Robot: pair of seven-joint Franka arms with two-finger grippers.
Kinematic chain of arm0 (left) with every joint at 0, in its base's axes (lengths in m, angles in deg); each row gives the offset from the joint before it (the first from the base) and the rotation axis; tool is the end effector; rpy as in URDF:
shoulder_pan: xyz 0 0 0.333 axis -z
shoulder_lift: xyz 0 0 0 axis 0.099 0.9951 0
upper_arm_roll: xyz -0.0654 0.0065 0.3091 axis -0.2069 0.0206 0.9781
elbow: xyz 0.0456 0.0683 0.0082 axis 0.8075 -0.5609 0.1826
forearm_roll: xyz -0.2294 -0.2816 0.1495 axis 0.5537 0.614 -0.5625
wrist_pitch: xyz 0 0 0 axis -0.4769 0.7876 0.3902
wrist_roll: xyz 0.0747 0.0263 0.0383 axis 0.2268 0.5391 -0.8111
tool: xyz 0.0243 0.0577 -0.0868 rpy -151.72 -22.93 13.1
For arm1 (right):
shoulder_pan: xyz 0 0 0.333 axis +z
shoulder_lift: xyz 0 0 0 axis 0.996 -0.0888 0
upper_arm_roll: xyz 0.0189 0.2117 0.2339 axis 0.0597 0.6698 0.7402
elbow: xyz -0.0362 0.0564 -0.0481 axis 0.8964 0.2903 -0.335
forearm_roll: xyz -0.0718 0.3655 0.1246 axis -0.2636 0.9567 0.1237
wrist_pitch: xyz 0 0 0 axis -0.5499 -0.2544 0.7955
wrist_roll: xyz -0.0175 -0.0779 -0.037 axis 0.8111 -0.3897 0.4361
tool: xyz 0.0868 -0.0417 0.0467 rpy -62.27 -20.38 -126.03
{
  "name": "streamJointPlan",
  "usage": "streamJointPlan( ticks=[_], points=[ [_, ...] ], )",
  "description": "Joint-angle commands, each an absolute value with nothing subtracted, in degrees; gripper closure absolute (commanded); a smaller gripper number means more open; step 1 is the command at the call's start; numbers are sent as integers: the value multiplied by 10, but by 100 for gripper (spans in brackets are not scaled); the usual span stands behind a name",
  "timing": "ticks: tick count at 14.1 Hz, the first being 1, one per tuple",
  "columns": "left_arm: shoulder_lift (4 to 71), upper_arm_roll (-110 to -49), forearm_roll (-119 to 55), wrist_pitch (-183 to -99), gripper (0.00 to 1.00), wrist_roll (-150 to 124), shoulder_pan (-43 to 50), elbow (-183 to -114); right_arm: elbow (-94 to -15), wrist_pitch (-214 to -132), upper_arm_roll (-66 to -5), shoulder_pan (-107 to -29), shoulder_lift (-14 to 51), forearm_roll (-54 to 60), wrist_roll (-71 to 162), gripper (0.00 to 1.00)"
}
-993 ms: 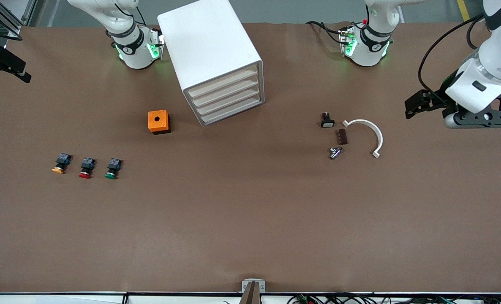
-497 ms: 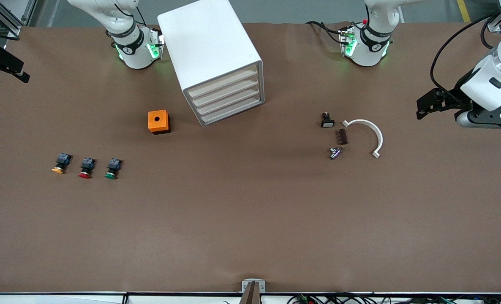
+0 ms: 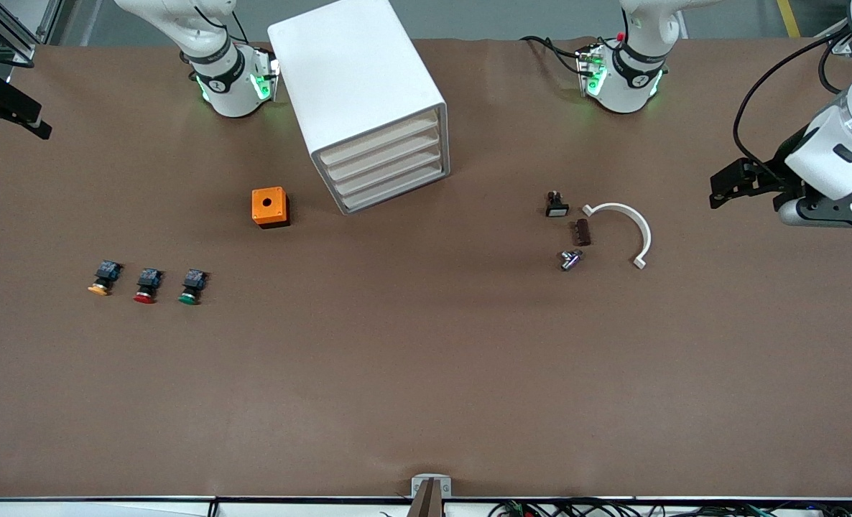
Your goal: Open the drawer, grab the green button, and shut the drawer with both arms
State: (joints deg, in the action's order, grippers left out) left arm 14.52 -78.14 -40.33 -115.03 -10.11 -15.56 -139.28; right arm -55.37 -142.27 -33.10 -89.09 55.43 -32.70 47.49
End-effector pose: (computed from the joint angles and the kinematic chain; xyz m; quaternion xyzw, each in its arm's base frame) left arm 0.5644 -0.0651 0.6023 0.9995 -0.0269 -0.0137 0.0102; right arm 0.4667 -0.0624 0.6557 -0.9991 0.0357 0.0160 0.0155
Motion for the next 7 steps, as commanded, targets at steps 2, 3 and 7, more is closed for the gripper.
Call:
streamJointPlan(
  ticks=[2,3,7],
  points=[
    [151,-784,-409,-1150,0,-102,-153,-1372,-564,-1422,-327,-904,568,-321,465,0],
    [155,-784,-410,-1149,0,-103,-148,-1364,-564,-1422,-327,-904,568,-321,465,0],
    [153,-705,-411,-1148,0,-103,-72,-1362,-564,-1423,-326,-904,568,-321,464,0]
  ],
)
